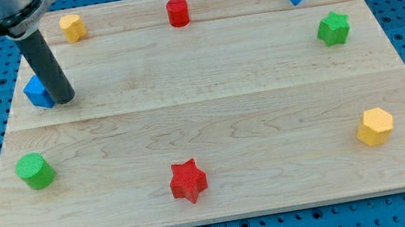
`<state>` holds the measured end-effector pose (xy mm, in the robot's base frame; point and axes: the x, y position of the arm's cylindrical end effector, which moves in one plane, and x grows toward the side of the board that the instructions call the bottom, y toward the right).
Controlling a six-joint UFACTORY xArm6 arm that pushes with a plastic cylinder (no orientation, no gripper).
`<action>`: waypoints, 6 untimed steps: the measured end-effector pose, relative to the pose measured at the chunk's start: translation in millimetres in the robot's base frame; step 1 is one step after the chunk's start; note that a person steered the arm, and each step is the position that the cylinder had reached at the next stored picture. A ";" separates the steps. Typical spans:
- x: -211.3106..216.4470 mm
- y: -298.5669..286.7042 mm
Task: Move the green circle to the center
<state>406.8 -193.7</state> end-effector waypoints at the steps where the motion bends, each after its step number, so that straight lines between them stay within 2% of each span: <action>1: 54.2 -5.2; 2: 58.1 -110.7; 3: 100.7 -102.0; 4: 145.6 -53.2; 5: 77.4 -9.3; 6: 62.9 18.8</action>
<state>469.7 -174.9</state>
